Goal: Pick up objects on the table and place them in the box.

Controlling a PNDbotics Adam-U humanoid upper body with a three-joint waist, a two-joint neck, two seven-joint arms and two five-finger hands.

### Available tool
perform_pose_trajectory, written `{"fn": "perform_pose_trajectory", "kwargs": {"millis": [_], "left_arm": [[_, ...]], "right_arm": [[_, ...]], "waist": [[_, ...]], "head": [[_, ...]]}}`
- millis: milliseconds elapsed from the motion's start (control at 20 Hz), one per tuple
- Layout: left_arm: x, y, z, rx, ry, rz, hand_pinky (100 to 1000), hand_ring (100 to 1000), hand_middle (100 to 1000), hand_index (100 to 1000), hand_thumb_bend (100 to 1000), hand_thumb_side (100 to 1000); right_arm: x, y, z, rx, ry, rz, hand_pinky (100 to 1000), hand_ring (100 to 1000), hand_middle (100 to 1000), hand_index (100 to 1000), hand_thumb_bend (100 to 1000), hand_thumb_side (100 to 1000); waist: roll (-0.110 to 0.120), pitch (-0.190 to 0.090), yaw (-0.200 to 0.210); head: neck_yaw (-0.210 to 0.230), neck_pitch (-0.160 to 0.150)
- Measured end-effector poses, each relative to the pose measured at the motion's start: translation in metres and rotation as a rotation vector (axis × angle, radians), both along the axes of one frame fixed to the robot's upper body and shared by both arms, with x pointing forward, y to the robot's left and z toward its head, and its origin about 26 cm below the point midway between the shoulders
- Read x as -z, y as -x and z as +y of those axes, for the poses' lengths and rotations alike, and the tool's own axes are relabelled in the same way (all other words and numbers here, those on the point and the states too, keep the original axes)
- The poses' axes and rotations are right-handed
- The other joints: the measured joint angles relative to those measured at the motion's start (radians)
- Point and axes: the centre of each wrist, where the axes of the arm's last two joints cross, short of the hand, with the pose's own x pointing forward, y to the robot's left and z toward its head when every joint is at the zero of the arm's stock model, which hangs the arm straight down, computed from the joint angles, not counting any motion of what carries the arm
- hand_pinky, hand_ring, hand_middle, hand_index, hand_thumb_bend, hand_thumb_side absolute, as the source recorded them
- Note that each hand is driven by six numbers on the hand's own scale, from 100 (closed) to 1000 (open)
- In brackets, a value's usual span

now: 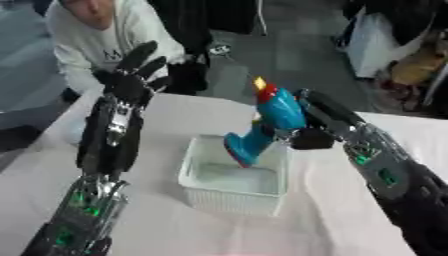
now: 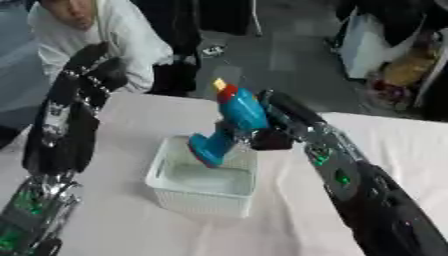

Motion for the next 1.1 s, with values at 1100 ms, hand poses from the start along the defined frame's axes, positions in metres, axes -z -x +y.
{"fn": "perform_pose_trajectory", "kwargs": {"millis": [1100], "left_arm": [[0.0004,0.0001,-0.0011,0.005,-0.002,0.002,853,930,951,956,331,820]], "right_arm": [[0.0029,-0.0015,-0.0016,-0.027,0.091,0.011,430,694,763,822,100,942]], "waist": [[0.0,0.001,-0.001]], "head": [[0.009,0.0]]}}
